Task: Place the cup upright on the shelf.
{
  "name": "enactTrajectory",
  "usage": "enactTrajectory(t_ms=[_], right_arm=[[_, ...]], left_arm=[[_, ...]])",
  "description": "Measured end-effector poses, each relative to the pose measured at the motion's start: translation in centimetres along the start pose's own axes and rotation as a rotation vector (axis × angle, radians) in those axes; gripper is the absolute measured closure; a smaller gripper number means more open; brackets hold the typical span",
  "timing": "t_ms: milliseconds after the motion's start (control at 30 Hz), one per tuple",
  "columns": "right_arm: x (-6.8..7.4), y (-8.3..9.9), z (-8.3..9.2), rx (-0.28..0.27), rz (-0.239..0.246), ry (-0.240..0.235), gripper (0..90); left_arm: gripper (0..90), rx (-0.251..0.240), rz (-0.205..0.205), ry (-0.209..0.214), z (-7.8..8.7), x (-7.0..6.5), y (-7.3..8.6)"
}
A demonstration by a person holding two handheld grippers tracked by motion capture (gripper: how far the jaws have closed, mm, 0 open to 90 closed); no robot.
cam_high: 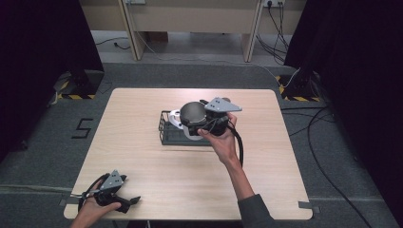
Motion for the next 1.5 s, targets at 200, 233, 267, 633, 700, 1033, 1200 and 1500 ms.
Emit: enactTrajectory(t_ms=[200, 233, 267, 633, 700, 1033, 1200, 1500], right_arm=[[-1.2, 0.1, -0.7, -0.005, -0.012, 0.004, 6.1], [-1.4, 0.2, -0.9, -0.005, -0.014, 0.005, 6.1], [-1.5, 0.3, -1.1, -0.003, -0.020, 0.004, 6.1], [-3.4, 1.2, -3.4, 0.035, -0.004, 0.004, 6.1], [-3.6, 1.3, -3.6, 0.029, -0.012, 0.002, 6.1], [-4.5, 2.9, -4.8, 0.057, -0.013, -0.011, 6.1], [-5.0, 3.3, -5.0, 0.063, -0.016, -0.008, 6.1], [-5.0, 4.8, -5.6, 0.093, -0.028, -0.018, 6.1]], left_arm=[[0.0, 0.000, 0.001, 0.001, 0.0, 0.0, 0.0], [0.0, 0.000, 0.001, 0.001, 0.0, 0.0, 0.0], [0.0, 0.000, 0.002, 0.001, 0.0, 0.0, 0.0], [0.0, 0.000, -0.002, 0.001, 0.0, 0.0, 0.0], [0.0, 0.000, -0.002, 0.001, 0.0, 0.0, 0.0], [0.0, -0.001, -0.002, 0.001, 0.0, 0.0, 0.0], [0.0, -0.001, -0.002, 0.001, 0.0, 0.0, 0.0], [0.0, -0.001, -0.002, 0.001, 0.0, 0.0, 0.0]])
Point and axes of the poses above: each handheld gripper's, and its own axes: z roughly backward along the jaws, y roughly out of its underside, x roughly to its left, the point moved 7 cm from there along -z, roughly forward along the jaws, and after that the axes turned 13 degrees about z, right-handed, at the moved point
